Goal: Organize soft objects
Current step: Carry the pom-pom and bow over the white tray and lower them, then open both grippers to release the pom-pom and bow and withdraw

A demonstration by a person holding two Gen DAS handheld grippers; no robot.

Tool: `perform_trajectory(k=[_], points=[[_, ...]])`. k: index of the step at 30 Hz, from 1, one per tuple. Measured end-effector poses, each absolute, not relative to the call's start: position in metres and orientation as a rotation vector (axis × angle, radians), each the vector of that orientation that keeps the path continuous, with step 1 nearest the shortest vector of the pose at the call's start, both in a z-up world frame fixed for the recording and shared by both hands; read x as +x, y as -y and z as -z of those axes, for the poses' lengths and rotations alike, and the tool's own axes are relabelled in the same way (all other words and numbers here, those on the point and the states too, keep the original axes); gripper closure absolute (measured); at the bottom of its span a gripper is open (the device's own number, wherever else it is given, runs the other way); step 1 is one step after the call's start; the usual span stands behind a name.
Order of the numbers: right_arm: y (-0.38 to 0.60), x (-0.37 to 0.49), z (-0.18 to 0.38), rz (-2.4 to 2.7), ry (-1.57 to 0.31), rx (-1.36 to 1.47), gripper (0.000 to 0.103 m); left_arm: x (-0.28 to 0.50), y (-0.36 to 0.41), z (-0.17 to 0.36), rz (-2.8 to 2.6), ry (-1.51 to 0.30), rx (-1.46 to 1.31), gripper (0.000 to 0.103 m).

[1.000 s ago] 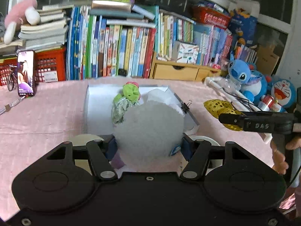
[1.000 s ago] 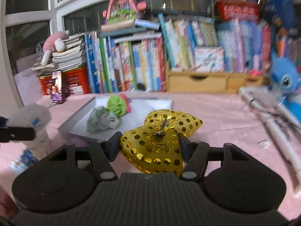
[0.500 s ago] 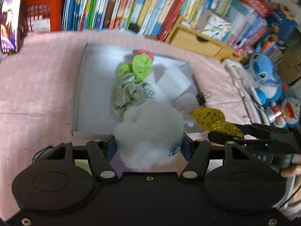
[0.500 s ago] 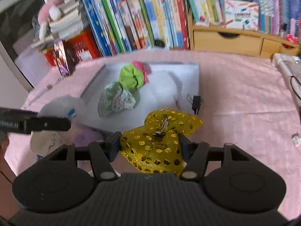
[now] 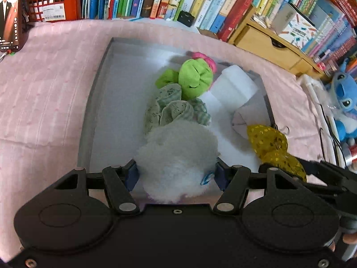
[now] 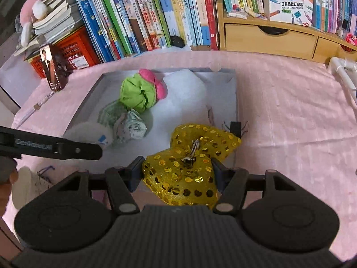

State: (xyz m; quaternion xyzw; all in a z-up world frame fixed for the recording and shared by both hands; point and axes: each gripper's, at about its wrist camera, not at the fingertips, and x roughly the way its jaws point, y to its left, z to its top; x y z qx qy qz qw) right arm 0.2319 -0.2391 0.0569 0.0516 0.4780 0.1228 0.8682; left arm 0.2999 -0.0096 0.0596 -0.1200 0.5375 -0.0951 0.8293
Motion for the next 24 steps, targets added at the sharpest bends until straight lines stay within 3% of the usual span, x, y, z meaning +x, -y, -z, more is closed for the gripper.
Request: perform_trajectory(k=[24], points=[[0.215, 0.256, -0.026, -0.224, -1.061, 0.052, 0.037, 0.316, 0.039, -0.030, 0.107, -1.154, -0.173, 0.040]])
